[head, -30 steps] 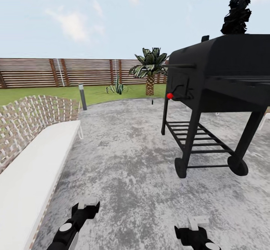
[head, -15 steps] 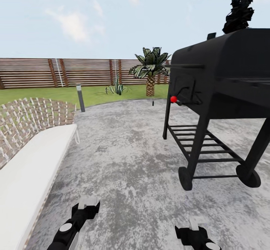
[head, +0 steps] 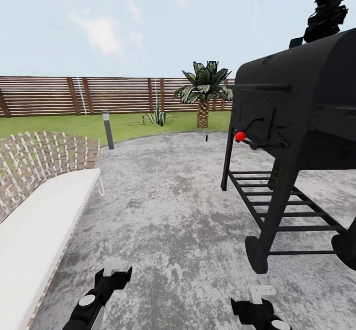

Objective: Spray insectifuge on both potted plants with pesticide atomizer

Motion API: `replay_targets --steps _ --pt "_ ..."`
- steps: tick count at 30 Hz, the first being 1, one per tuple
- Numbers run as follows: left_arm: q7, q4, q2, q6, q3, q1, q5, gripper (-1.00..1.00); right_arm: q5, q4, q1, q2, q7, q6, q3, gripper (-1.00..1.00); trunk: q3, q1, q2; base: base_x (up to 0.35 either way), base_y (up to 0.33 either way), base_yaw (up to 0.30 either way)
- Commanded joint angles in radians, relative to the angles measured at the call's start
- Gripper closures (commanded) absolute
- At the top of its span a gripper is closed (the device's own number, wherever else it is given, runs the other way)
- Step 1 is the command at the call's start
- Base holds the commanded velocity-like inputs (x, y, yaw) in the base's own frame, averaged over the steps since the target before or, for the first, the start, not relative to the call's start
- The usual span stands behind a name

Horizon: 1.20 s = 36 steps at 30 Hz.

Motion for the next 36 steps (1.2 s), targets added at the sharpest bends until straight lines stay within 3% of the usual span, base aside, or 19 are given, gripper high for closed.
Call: replay_targets --steps 1,19,36 --pt "0.0 -0.002 0.0 0.006 0.0 0.0 0.0 -1.0 0.002 -0.001 0.0 0.0 0.0 0.005 0.0 -1.0 -0.001 0.0 0.0 0.346 0.0 0.003" --pt "0.0 -0.002 0.0 0.006 0.0 0.0 0.0 -1.0 0.002 -0.001 0.0 0.001 -0.002 0.005 -0.002 -1.0 -0.001 0.0 0.0 0.346 0.0 0.002" --pt "0.0 -0.002 0.0 0.006 0.0 0.0 0.0 -1.0 0.002 -0.001 0.0 0.001 -0.001 0.005 -0.001 -1.0 -0.011 0.0 0.0 0.346 0.0 0.114"
